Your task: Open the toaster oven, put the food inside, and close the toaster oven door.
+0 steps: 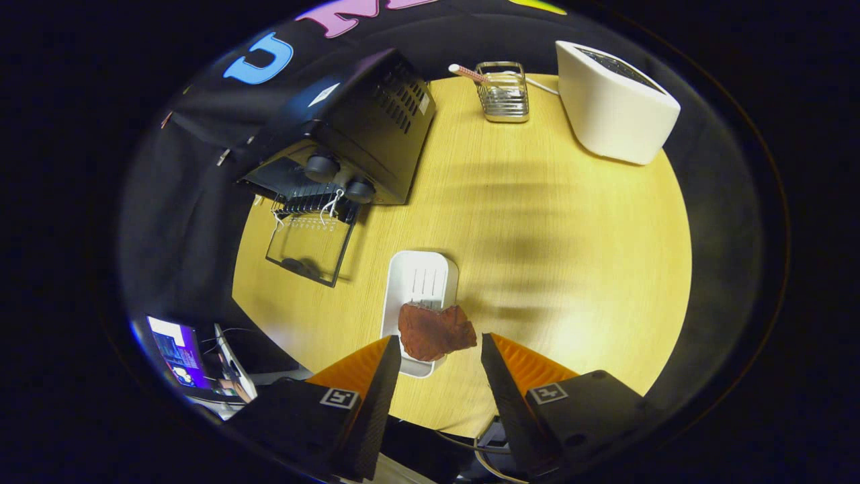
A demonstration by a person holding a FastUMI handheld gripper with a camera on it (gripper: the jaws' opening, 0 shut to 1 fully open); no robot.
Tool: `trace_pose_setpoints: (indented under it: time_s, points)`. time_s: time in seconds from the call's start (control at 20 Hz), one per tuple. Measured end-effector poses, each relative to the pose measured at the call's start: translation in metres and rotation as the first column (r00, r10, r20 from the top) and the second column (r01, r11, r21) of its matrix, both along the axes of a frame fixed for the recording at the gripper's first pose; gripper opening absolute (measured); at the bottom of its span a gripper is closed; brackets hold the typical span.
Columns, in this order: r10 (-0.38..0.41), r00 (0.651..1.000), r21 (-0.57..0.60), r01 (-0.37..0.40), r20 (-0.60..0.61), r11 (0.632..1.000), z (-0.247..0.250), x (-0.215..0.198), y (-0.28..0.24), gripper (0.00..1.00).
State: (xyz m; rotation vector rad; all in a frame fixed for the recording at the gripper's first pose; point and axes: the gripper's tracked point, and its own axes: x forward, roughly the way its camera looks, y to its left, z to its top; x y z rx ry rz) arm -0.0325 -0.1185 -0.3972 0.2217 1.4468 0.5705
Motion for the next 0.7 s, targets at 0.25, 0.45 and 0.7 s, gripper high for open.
trace_pose_setpoints:
  time_s: [0.25,0.45,0.7]
  points:
    - [0.038,0.995,0.029,-0.036,-0.093,0.999,-0.021,0.0,0.002,0.54]
    - [0.016,0.991,0.07,-0.007,-0.13,0.998,-0.026,0.002,0.001,0.3]
    - [-0.088,0.994,0.136,0.097,-0.069,0.986,-0.006,0.003,0.004,0.13]
